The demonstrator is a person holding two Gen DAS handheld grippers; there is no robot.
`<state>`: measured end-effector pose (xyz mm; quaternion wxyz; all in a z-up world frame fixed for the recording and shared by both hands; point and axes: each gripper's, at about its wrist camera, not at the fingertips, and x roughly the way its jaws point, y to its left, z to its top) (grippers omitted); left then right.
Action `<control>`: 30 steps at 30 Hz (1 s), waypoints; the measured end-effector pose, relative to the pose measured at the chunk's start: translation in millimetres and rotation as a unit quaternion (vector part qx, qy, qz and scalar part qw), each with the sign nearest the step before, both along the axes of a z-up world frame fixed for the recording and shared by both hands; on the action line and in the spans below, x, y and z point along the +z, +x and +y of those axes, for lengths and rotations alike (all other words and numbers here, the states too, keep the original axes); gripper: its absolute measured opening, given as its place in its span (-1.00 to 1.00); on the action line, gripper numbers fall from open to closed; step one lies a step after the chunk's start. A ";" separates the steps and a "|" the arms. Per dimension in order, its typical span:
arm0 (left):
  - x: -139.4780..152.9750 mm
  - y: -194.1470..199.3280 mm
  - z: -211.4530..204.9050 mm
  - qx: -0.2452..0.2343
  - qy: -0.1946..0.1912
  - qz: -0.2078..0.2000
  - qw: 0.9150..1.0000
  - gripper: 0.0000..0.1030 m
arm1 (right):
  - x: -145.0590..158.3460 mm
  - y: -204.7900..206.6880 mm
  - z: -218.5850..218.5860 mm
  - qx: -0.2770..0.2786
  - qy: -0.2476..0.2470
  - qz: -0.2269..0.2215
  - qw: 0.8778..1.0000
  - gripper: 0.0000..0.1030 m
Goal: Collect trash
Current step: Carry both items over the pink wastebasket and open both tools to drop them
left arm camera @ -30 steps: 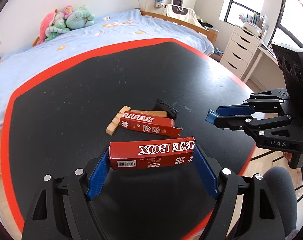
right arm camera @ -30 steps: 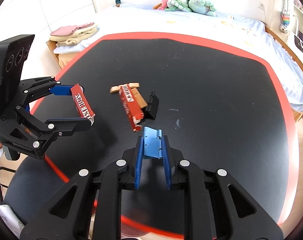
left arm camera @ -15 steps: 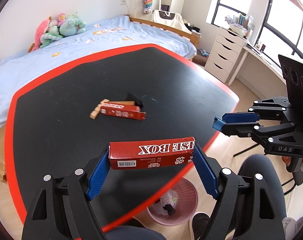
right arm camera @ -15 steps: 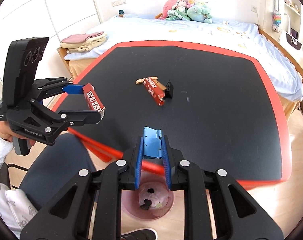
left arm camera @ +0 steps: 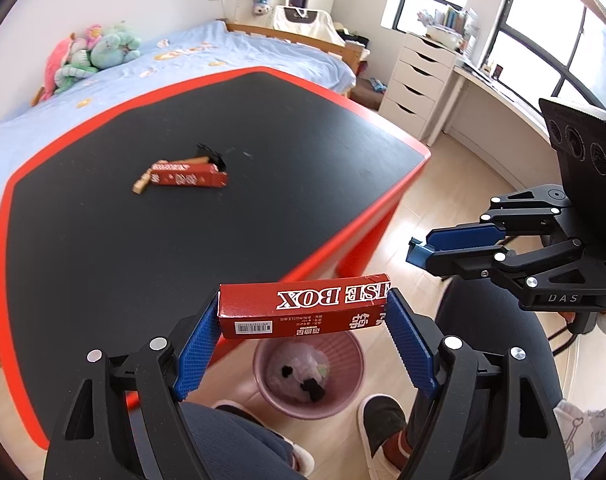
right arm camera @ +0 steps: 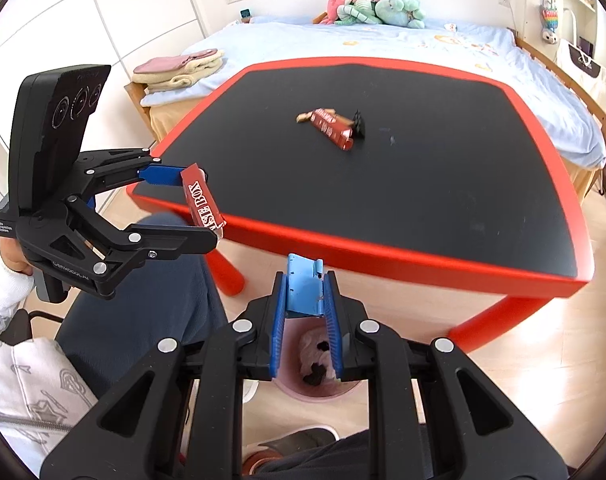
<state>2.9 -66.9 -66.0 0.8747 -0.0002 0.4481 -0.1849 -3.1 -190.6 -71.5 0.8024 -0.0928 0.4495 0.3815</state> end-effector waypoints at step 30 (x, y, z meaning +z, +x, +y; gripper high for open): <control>-6.9 -6.4 -7.7 -0.002 -0.005 0.002 1.000 0.85 | -12.6 -2.2 -16.9 -0.037 0.010 0.008 0.999 0.83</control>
